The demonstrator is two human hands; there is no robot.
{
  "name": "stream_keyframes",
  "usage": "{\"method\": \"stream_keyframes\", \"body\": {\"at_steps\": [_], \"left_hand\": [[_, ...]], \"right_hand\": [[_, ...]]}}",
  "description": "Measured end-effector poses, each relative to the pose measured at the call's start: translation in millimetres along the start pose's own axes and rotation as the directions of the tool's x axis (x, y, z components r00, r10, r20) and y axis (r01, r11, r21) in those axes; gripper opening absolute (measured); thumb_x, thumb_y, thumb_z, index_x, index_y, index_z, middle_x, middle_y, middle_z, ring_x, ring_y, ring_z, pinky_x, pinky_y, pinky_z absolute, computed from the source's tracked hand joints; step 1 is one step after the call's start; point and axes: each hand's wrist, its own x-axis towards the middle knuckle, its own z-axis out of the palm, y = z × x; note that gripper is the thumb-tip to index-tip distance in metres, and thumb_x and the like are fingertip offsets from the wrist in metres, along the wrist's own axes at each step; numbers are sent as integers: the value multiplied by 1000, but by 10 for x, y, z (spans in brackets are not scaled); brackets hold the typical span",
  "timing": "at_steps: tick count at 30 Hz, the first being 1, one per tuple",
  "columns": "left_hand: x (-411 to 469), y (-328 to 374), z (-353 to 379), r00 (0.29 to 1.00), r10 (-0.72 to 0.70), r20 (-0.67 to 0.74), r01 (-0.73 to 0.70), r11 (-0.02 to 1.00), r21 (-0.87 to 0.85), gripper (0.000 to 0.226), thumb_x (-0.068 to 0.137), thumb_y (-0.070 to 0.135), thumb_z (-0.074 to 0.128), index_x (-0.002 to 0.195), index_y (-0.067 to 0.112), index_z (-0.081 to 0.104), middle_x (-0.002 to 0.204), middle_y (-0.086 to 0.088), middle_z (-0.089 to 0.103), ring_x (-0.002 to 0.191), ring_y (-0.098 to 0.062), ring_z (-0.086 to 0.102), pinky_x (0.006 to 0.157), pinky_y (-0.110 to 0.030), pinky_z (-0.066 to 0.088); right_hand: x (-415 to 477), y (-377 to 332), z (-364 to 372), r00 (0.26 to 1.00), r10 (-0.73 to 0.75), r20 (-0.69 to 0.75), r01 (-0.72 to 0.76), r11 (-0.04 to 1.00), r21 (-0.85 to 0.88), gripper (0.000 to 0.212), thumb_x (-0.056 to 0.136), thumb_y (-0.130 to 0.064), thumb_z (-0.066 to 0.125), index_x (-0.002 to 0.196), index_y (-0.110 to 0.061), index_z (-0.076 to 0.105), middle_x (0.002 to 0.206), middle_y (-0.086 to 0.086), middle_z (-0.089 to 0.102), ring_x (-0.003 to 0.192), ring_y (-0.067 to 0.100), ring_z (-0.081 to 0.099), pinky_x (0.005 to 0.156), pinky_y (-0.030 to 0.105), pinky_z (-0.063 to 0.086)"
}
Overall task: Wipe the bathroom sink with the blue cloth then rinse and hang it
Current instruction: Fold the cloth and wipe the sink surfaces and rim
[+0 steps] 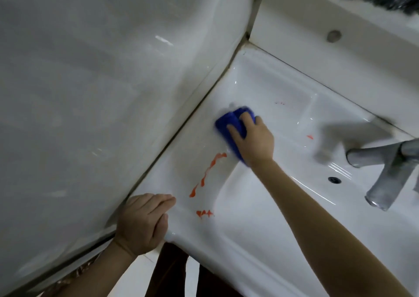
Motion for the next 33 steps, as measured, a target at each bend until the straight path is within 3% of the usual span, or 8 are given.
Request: {"method": "stream_keyframes", "body": {"at_steps": [3, 9, 15, 20, 22, 27, 31, 33], "left_hand": [[12, 11, -24, 1000, 0, 6, 0, 1000, 1, 40, 88, 24, 41, 108, 14, 75, 109, 0, 73, 86, -22, 68, 75, -30, 40], [10, -1, 11, 1000, -2, -2, 2, 1000, 9, 42, 88, 24, 40, 108, 15, 75, 110, 1, 73, 89, -22, 68, 74, -30, 44], [23, 26, -33, 1000, 3, 4, -3, 1000, 13, 41, 87, 22, 40, 107, 14, 75, 108, 0, 73, 85, -22, 68, 74, -27, 38], [29, 17, -8, 1000, 15, -11, -14, 1000, 16, 41, 87, 22, 40, 107, 13, 75, 107, -1, 73, 83, -22, 67, 71, -29, 42], [32, 3, -8, 1000, 25, -6, -25, 999, 29, 41, 87, 21, 41, 108, 12, 75, 107, -2, 73, 84, -23, 67, 72, -30, 43], [5, 3, 3, 1000, 23, -16, -23, 1000, 20, 41, 89, 21, 40, 110, 12, 74, 108, -2, 73, 85, -23, 67, 72, -32, 46], [23, 7, 27, 999, 28, -27, -27, 999, 26, 41, 88, 20, 40, 108, 11, 74, 108, -2, 73, 84, -23, 66, 71, -31, 45], [29, 5, 20, 999, 38, -28, -37, 999, 36, 41, 88, 20, 40, 109, 11, 74, 109, -2, 72, 82, -24, 66, 70, -32, 45]], "right_hand": [[-104, 159, -88, 985, -155, 76, 158, 987, -24, 35, 94, -50, 52, 111, -19, 57, 92, 8, 58, 72, 30, 58, 59, 29, 37], [555, -36, -3, 997, 44, -66, -49, 996, -71, 36, 96, -47, 47, 115, -17, 52, 99, 11, 57, 74, 31, 56, 59, 32, 36], [-137, 67, -40, 922, -360, 145, 369, 928, -43, 40, 94, -52, 45, 104, -16, 59, 88, 10, 59, 66, 32, 59, 53, 31, 43], [508, 272, -131, 997, 26, -70, -34, 993, -113, 37, 96, -47, 48, 115, -15, 52, 105, 15, 57, 78, 36, 59, 60, 33, 35], [328, -112, 6, 998, 24, -50, -27, 998, -61, 37, 97, -45, 48, 118, -15, 52, 102, 13, 57, 75, 34, 59, 58, 31, 32], [-556, -146, 73, 933, -347, 102, 347, 938, 16, 30, 94, -44, 44, 104, -17, 52, 87, 11, 60, 59, 28, 57, 48, 26, 38], [270, 237, -49, 998, -22, -63, 14, 993, -116, 42, 96, -49, 42, 116, -15, 55, 103, 17, 58, 73, 38, 60, 57, 33, 36], [504, 52, 0, 997, 22, -81, -32, 993, -116, 38, 98, -44, 44, 122, -16, 50, 110, 16, 56, 76, 36, 59, 59, 33, 36]]}}
